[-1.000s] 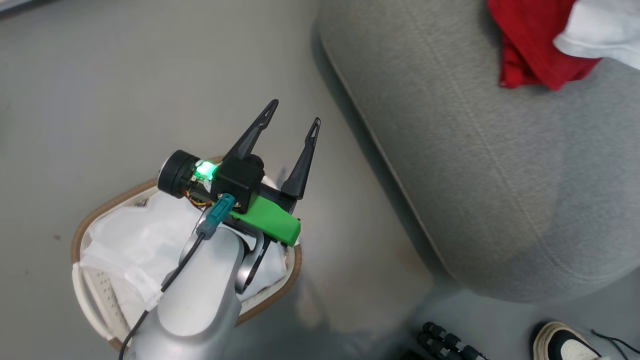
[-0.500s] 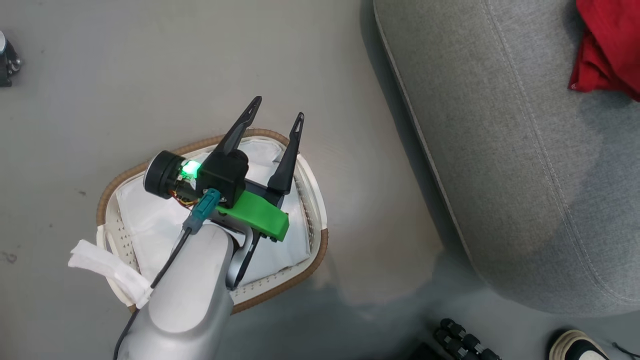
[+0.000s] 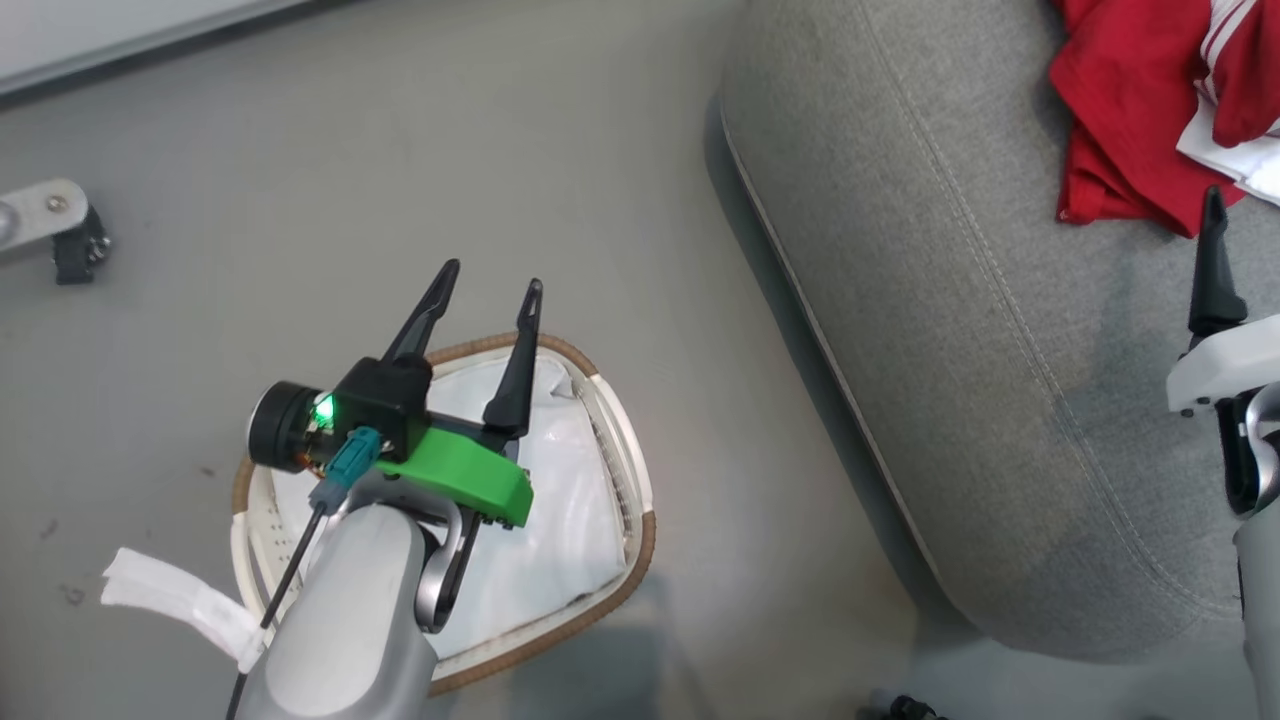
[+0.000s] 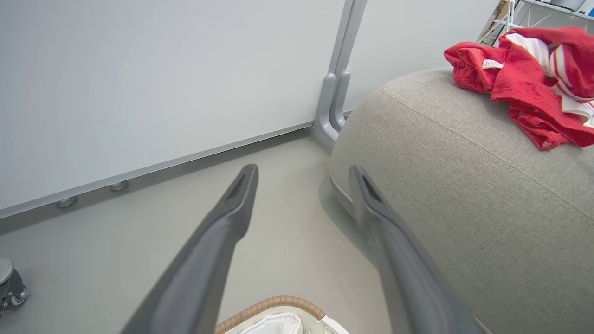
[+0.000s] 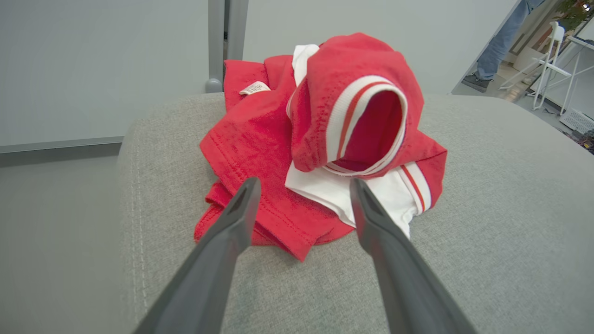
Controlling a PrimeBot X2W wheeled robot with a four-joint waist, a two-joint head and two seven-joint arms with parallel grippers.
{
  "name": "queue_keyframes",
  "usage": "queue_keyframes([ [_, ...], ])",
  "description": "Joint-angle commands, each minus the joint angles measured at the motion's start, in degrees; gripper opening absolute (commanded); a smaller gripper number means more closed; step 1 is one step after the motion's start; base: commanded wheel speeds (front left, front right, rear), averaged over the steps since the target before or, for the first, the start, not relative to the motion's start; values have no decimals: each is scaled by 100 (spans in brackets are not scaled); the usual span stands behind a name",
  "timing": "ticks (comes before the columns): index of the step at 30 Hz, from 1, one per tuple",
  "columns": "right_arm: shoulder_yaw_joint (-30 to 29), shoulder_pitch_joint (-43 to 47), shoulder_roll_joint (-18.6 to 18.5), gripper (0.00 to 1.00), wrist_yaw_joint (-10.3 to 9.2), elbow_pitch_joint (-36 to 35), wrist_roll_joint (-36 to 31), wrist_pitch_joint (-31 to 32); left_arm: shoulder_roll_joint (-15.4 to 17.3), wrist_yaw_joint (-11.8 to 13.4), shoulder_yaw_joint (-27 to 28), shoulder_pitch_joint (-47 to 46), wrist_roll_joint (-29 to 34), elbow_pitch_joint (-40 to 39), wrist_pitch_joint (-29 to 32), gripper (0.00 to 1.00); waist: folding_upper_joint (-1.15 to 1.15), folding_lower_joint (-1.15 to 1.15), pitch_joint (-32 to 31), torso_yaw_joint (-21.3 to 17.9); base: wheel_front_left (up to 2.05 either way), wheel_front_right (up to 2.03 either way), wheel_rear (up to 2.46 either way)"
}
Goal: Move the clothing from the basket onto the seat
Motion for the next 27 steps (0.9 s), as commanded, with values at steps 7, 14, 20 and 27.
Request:
queue_keyframes([
  [7, 307, 411, 249, 100, -8, -390, 296, -11, 22, 305, 435, 516, -141, -200, 4, 100, 0, 0, -791, 666, 0, 0, 0],
  [14, 631, 565, 522, 100, -8, -561, 394, -11, 18, 579, 964, 970, -232, -331, 5, 100, 0, 0, -1247, 1125, 0, 0, 0],
  [20, 712, 839, 732, 100, -8, -542, 393, -11, 19, 623, 1206, 1261, -119, -245, 5, 100, 0, 0, -1568, 1379, 0, 0, 0],
  [27, 745, 1223, 878, 100, -8, -618, 457, -11, 17, 620, 1476, 1622, -190, -177, 4, 100, 0, 0, -1907, 1424, 0, 0, 0],
])
